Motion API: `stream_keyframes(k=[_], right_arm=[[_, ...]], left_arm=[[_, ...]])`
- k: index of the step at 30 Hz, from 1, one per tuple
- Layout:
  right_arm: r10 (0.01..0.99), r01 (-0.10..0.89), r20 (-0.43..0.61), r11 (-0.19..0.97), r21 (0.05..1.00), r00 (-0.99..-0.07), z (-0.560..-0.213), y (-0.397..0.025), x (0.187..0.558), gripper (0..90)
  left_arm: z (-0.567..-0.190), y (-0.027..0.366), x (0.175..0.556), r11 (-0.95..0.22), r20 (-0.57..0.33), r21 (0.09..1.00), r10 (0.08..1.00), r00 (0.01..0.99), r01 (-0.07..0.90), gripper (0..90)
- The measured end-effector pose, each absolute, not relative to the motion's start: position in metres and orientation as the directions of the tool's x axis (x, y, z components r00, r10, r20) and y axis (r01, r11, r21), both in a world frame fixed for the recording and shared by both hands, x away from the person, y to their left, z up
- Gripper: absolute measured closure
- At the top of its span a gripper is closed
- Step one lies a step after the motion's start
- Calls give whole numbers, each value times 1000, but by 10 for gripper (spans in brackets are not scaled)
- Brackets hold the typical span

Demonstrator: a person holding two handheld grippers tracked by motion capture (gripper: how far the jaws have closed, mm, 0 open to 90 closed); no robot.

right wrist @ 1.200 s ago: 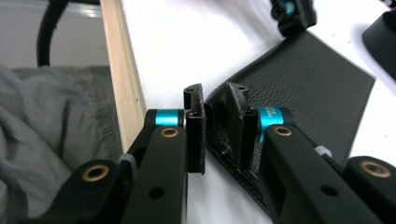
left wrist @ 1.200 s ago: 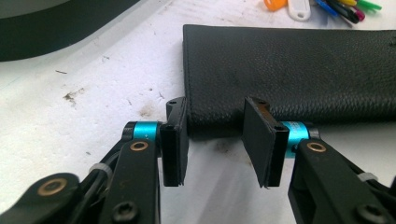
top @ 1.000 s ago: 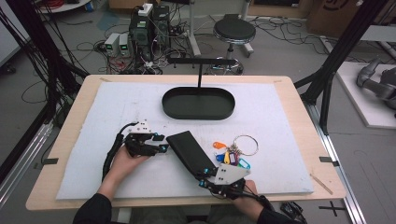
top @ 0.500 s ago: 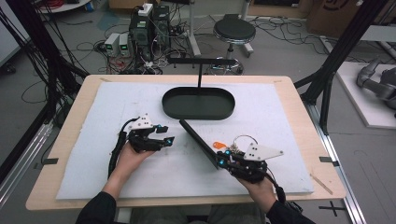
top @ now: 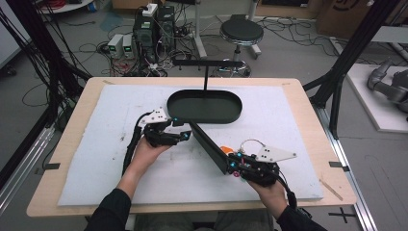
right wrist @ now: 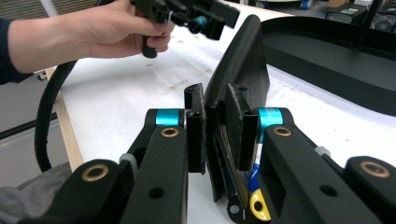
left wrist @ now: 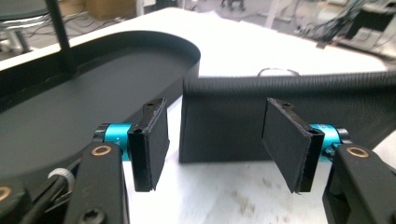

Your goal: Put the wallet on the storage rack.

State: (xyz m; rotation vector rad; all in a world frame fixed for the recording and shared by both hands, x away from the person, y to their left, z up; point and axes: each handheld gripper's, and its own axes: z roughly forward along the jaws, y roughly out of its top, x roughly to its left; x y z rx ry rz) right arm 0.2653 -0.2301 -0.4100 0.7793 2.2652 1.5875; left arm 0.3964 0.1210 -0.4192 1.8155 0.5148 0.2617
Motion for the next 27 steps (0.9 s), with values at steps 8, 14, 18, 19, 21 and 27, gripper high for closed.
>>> stream_keyframes(k=[8, 14, 18, 19, 21, 27], right_arm=[[596, 272, 60, 272, 923, -801, -408, -230, 265, 732], [642, 311, 52, 297, 903, -765, -411, -220, 268, 571], [666, 352, 53, 324, 878, -744, -417, -211, 275, 613], [669, 351, 47, 328, 877, -742, -418, -209, 276, 668], [663, 342, 41, 331, 880, -748, -418, -208, 279, 715], [635, 333, 62, 317, 888, -770, -415, -214, 286, 760]], left_arm=[[-423, 112, 402, -259, -86, 939, 459, 884, 226, 385], [-423, 103, 398, -300, -67, 929, 441, 895, 218, 387], [-421, 104, 392, -301, -63, 929, 438, 897, 213, 386], [-420, 106, 389, -290, -63, 934, 442, 895, 210, 387], [-416, 111, 384, -272, -63, 941, 446, 893, 202, 387], [-407, 135, 375, -231, -60, 954, 475, 878, 190, 387]])
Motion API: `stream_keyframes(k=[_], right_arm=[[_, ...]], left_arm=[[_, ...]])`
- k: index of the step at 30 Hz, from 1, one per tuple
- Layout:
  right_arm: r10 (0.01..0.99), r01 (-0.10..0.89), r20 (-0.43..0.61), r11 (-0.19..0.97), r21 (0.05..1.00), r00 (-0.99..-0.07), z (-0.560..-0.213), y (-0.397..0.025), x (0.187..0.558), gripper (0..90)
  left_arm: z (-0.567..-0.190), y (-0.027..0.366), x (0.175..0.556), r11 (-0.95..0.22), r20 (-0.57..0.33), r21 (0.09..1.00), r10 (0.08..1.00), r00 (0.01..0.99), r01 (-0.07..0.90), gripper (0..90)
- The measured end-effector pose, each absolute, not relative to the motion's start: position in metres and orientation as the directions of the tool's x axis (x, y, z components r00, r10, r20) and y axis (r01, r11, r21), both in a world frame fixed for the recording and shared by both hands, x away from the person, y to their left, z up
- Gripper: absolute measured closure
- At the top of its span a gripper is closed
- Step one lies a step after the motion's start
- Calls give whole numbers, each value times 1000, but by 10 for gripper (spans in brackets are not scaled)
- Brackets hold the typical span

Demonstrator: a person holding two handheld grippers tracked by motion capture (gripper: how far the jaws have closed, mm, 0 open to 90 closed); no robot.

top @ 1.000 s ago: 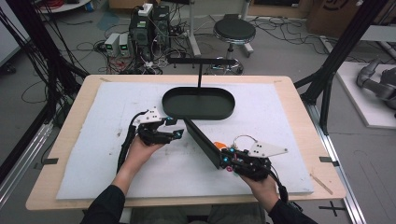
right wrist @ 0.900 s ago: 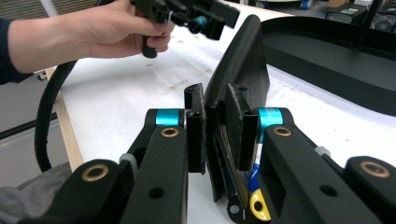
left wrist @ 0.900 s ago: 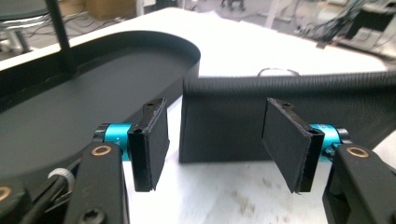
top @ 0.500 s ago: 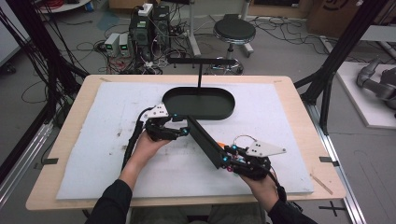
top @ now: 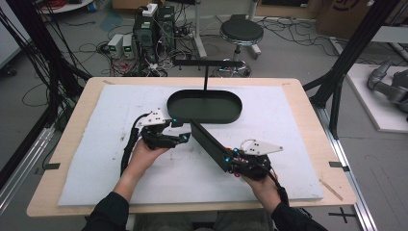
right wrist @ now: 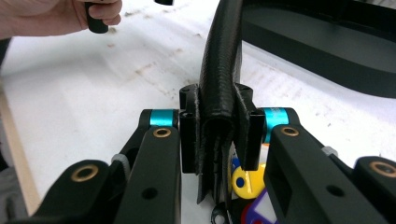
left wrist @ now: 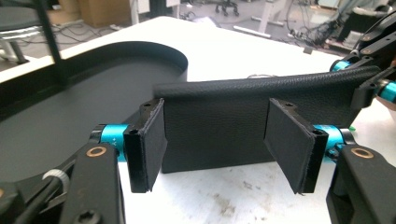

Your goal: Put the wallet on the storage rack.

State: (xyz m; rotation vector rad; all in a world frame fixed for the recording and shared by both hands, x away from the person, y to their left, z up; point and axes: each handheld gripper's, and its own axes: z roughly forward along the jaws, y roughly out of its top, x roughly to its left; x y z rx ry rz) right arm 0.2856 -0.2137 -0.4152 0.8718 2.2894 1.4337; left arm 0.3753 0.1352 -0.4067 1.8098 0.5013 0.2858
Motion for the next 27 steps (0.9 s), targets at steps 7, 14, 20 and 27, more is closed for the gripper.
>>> stream_keyframes(k=[7, 14, 20, 27], right_arm=[[557, 285, 77, 298, 911, -827, -408, -222, 288, 768], [484, 245, 70, 308, 919, -872, -405, -226, 290, 768], [421, 206, 57, 317, 926, -905, -402, -231, 291, 768], [367, 191, 66, 315, 930, -928, -400, -240, 297, 768]], left_arm=[[-405, 157, 371, -225, -68, 956, 457, 887, 190, 385], [-412, 151, 372, -251, -55, 952, 422, 905, 175, 379], [-417, 143, 375, -235, -73, 958, 350, 934, 162, 355], [-417, 135, 371, -257, -50, 959, 265, 963, 120, 488]])
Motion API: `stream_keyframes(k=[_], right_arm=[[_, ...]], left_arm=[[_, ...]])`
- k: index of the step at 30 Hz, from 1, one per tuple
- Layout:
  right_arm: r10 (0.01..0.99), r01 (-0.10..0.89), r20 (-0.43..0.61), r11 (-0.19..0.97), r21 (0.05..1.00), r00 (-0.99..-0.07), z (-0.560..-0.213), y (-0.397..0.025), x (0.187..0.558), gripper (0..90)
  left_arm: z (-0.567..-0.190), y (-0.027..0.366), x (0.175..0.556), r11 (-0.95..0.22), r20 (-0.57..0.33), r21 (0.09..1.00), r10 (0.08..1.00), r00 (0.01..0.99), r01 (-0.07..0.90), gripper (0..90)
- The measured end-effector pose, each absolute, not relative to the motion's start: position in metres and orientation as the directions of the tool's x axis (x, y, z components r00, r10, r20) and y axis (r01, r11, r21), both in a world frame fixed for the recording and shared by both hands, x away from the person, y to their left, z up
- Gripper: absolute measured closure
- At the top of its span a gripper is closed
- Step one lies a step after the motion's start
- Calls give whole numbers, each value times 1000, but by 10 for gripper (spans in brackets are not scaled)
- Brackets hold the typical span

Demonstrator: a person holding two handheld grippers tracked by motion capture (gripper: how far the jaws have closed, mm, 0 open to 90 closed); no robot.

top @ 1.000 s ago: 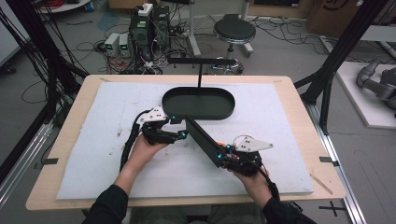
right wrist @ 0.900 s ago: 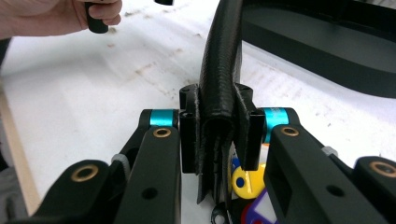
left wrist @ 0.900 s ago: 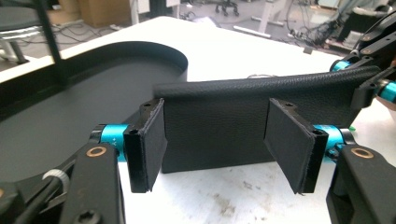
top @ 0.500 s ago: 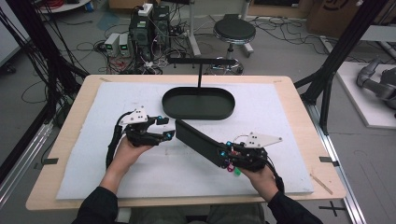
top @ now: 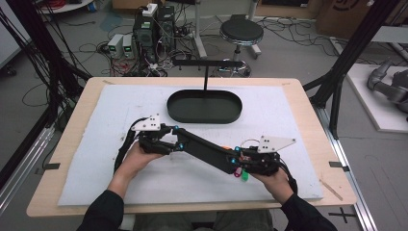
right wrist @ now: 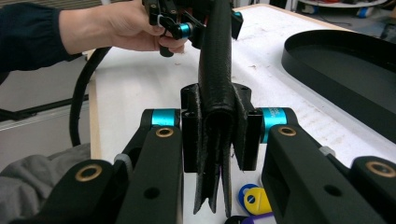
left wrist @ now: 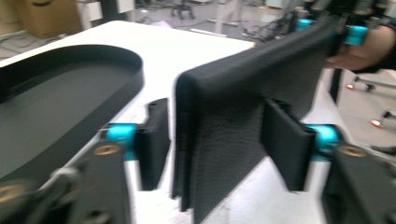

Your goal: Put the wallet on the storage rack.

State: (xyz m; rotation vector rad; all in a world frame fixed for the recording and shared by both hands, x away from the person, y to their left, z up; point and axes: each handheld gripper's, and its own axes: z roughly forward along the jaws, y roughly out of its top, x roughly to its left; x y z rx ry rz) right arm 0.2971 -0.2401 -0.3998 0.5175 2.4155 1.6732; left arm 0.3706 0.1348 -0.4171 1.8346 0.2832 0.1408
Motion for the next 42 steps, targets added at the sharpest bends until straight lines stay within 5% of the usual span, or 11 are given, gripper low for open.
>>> stream_keyframes(k=[10, 14, 20, 28, 30, 36, 42], right_arm=[[394, 215, 100, 259, 942, -914, -399, -259, 311, 740], [419, 223, 108, 236, 946, -901, -398, -261, 312, 669], [490, 237, 113, 199, 951, -865, -394, -268, 315, 433], [523, 255, 120, 195, 947, -844, -396, -271, 323, 385], [518, 255, 120, 199, 946, -847, -397, -270, 325, 406], [437, 214, 100, 219, 952, -894, -394, -274, 326, 708], [340, 166, 75, 246, 955, -937, -390, -271, 321, 772]], left_arm=[[-411, 136, 367, -208, -32, 975, 228, 973, 80, 735], [-407, 135, 362, -179, -18, 982, 231, 973, 61, 754], [-402, 132, 357, -133, -25, 989, 251, 968, 60, 759], [-400, 129, 351, -36, -75, 996, 234, 969, 85, 759], [-400, 127, 350, -22, -84, 996, 228, 970, 91, 759], [-399, 129, 348, -54, -35, 997, 237, 971, 49, 737], [-403, 129, 353, -121, -38, 990, 239, 970, 68, 535]])
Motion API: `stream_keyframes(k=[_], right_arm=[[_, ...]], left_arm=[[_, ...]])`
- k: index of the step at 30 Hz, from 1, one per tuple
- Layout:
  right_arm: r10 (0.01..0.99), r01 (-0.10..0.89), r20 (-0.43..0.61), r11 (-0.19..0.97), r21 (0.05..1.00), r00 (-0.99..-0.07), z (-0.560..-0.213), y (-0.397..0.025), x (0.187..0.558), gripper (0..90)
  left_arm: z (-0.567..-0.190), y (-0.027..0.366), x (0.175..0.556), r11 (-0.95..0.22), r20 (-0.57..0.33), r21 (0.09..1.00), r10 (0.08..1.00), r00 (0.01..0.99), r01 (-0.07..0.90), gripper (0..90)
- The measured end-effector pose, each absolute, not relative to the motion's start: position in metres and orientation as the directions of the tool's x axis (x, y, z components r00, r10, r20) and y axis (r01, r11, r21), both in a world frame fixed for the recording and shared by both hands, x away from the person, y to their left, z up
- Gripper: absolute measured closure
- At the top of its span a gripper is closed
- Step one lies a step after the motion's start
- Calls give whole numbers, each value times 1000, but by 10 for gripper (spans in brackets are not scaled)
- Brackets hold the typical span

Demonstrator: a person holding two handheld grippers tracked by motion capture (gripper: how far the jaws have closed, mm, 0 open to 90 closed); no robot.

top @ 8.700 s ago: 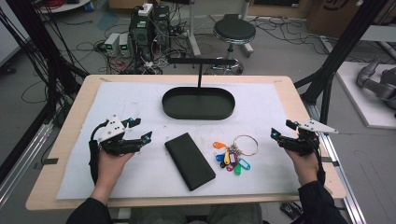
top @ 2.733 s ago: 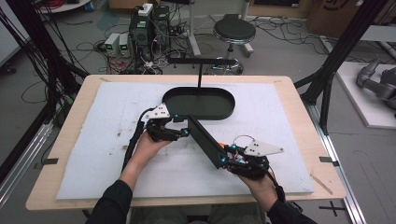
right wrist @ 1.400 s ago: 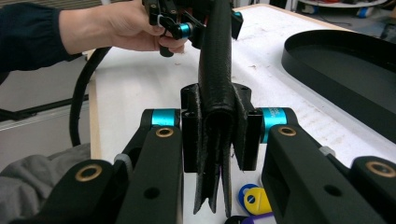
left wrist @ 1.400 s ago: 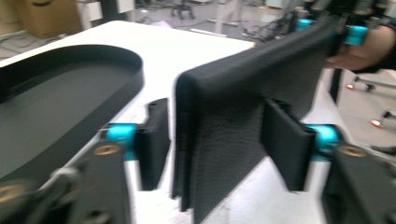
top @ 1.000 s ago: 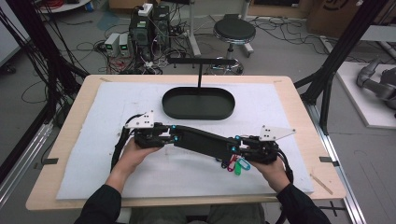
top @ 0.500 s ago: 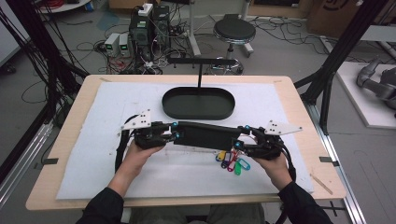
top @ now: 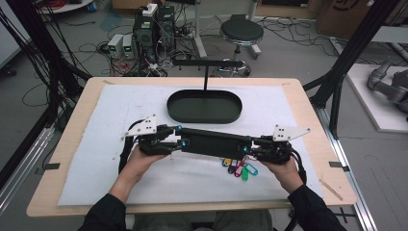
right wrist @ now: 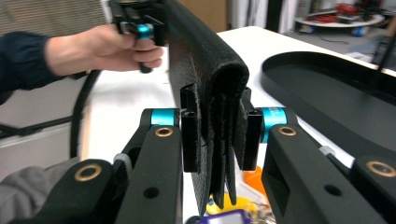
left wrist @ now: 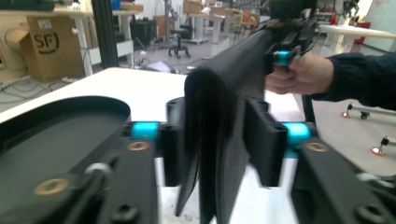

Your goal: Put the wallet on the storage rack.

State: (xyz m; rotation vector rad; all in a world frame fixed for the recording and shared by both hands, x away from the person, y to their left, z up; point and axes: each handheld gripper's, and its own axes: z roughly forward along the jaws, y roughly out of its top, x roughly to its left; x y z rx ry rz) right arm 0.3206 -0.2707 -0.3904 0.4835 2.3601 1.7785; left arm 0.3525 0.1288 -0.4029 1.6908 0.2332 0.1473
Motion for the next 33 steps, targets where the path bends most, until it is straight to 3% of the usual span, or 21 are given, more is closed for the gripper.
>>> stream_keyframes(k=[6, 10, 13, 19, 28, 33], right_arm=[[288, 146, 69, 254, 956, -955, -390, -271, 319, 774], [299, 142, 62, 253, 957, -952, -389, -273, 320, 767], [323, 149, 68, 236, 960, -944, -389, -275, 321, 737], [387, 160, 61, 229, 960, -920, -389, -276, 323, 645], [526, 182, 50, 203, 962, -849, -384, -295, 328, 430], [609, 190, 29, 201, 961, -793, -383, -307, 332, 387]], left_arm=[[-406, 119, 352, -186, -7, 982, 175, 985, 40, 501], [-406, 115, 351, -182, 8, 983, 123, 992, 15, 697], [-404, 114, 350, -179, 22, 984, 118, 993, 0, 734], [-403, 114, 354, -180, 18, 984, 138, 990, 7, 739], [-398, 119, 361, -158, 23, 987, 220, 975, 13, 740], [-391, 124, 368, -162, 39, 987, 266, 963, 5, 741]])
